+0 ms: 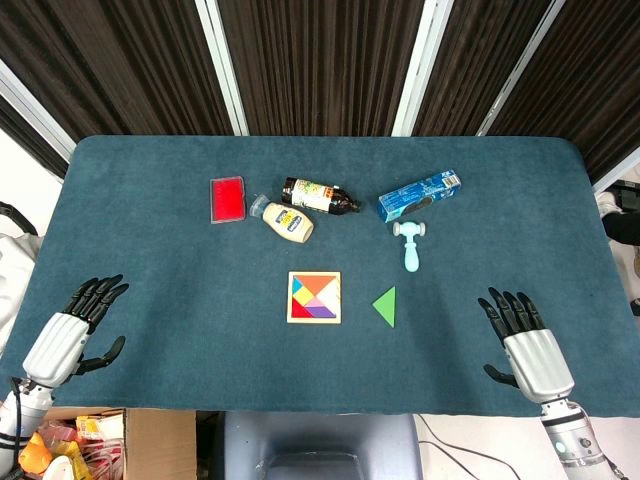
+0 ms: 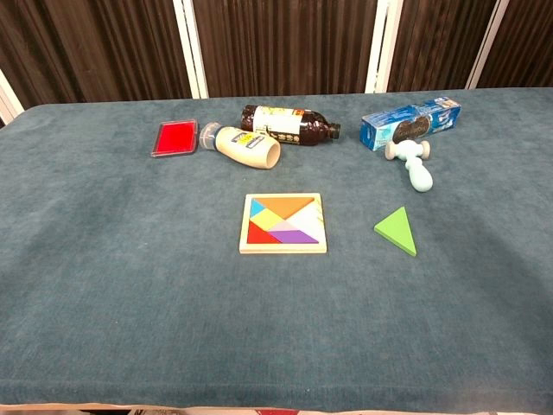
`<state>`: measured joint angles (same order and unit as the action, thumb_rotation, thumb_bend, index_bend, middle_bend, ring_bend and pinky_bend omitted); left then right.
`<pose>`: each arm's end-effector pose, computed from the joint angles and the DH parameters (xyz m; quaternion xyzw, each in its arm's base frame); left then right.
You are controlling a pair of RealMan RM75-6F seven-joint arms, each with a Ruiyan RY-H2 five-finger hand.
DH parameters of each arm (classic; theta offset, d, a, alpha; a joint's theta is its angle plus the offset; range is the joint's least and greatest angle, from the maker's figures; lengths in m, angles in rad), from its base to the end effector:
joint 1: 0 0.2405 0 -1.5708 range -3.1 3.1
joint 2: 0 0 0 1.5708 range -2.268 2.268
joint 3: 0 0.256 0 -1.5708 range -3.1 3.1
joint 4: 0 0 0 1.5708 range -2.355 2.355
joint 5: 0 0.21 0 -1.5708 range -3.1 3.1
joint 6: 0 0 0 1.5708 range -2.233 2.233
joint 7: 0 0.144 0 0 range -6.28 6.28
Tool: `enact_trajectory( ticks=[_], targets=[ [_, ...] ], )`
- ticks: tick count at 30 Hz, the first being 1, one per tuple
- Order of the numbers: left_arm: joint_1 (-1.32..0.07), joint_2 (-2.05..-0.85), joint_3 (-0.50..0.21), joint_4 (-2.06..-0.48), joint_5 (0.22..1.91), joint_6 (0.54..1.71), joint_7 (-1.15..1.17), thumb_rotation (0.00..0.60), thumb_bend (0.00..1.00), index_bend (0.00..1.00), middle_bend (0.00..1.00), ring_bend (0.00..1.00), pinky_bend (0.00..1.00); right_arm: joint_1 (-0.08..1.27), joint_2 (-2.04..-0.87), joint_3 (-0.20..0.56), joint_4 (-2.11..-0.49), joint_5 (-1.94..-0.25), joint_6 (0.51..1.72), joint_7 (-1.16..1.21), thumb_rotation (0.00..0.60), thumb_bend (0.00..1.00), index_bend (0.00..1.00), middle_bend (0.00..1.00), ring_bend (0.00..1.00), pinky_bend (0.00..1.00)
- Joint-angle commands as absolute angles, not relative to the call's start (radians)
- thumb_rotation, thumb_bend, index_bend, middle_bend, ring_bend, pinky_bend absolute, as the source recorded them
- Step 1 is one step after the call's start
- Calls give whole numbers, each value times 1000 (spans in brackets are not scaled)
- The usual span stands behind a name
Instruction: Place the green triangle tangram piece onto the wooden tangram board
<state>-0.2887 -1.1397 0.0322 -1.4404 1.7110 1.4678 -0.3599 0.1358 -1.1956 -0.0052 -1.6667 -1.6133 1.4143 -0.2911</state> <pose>-0.2849 0.2249 0.1425 -0.6713 -0.3797 -0.4799 0.4181 -0.2749 -0.1798 0.1085 0.6932 -0.3203 0.3452 0.5457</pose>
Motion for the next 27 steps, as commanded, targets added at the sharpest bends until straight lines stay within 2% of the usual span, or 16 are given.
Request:
enact_trajectory(
  ticks=[1,7,10,16,20,22,27],
  targets=[
    [-293,-1143,36,-1435,1712,1456,-363,600,448,0,0,0,0,137,-1194,-5,-1668,-1614,1413,-290,600,0,0,0,0,0],
    [-302,-1140,36,-1436,1705,1439,-378,600,448,0,0,0,0,174,-1223,11,-1643,-1606,1362,-314,600,0,0,0,0,0],
    [-300,-1139,40,-1431,1705,1439,-386,600,447,0,0,0,0,256,-1242,42,-1612,-1604,1262,-349,600,0,0,0,0,0],
    [-305,-1142,37,-1421,1691,1424,-393,600,447,0,0,0,0,508,-1293,128,-1511,-1571,944,-406,600,0,4,0,0,0],
    [-311,-1148,32,-1412,1678,1409,-388,600,448,0,0,0,0,646,-1364,151,-1418,-1573,800,-410,600,53,140,0,0,0],
    [-311,-1149,33,-1410,1672,1403,-389,600,448,0,0,0,0,688,-1395,154,-1378,-1575,766,-399,600,96,219,0,0,0],
    [-313,-1144,31,-1409,1667,1400,-397,600,448,0,0,0,0,754,-1456,137,-1275,-1571,706,-407,600,141,317,0,0,0]
  ],
)
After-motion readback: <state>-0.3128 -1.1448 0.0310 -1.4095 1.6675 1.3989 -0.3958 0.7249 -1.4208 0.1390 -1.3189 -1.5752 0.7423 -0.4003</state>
